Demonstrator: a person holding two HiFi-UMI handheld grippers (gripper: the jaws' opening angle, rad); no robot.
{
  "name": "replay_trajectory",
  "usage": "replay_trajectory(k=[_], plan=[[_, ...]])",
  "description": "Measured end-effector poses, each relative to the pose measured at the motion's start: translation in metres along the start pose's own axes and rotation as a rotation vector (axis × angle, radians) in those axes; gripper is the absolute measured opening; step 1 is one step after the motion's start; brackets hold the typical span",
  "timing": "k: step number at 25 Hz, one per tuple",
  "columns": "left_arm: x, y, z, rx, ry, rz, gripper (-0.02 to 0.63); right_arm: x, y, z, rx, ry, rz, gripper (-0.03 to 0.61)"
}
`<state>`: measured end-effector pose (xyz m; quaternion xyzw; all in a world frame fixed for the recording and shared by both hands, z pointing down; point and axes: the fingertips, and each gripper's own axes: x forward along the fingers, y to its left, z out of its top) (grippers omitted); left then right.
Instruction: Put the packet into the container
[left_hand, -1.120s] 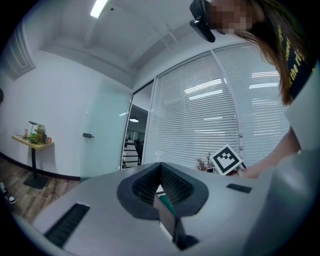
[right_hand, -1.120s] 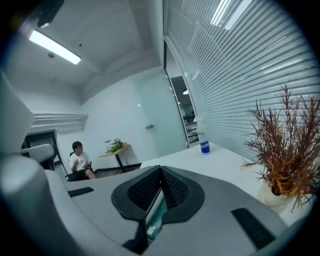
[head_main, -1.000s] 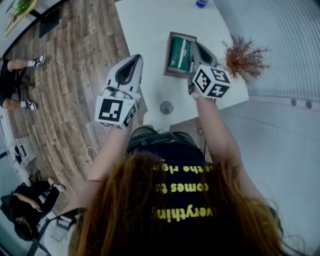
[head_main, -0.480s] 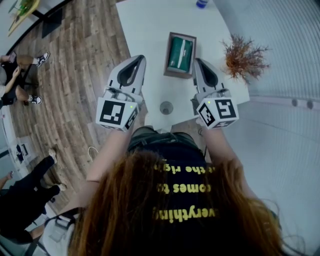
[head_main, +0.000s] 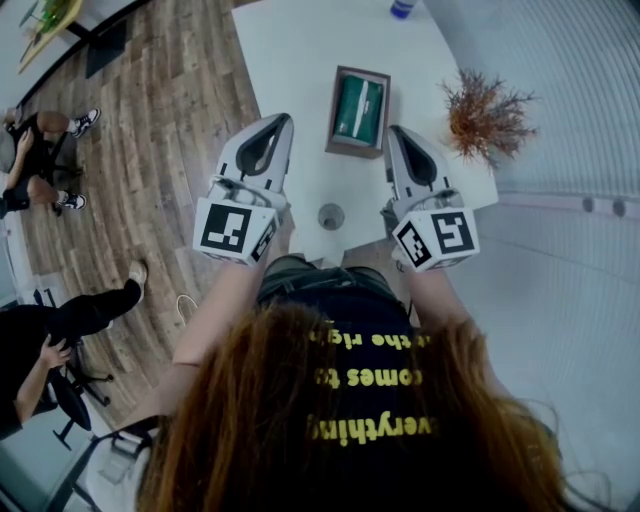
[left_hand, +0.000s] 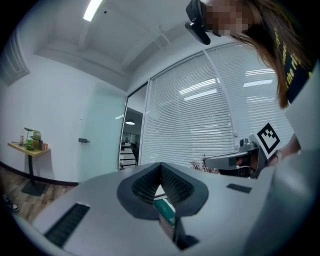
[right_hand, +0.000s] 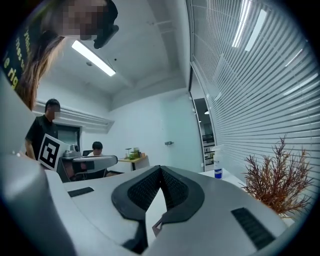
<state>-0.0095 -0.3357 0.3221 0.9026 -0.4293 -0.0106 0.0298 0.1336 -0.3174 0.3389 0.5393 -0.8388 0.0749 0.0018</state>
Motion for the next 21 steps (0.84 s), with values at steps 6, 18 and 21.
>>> replay_trajectory(k=[6,18,21], plan=[[0.0,-0.005,0.001,-0.001,-0.007,-0.007,0.002,-0.004,0.004,0.004,-0.02,-0.01,0.008,0.018],[-0.002,-0.011,0.0,-0.017,-0.013,-0.005,0.002,-0.009,0.006,0.007,-0.024,-0.012,0.008,0.018],[-0.001,-0.016,0.0,-0.019,-0.014,-0.009,0.002,-0.012,0.006,0.008,-0.024,-0.013,0.008,0.018]])
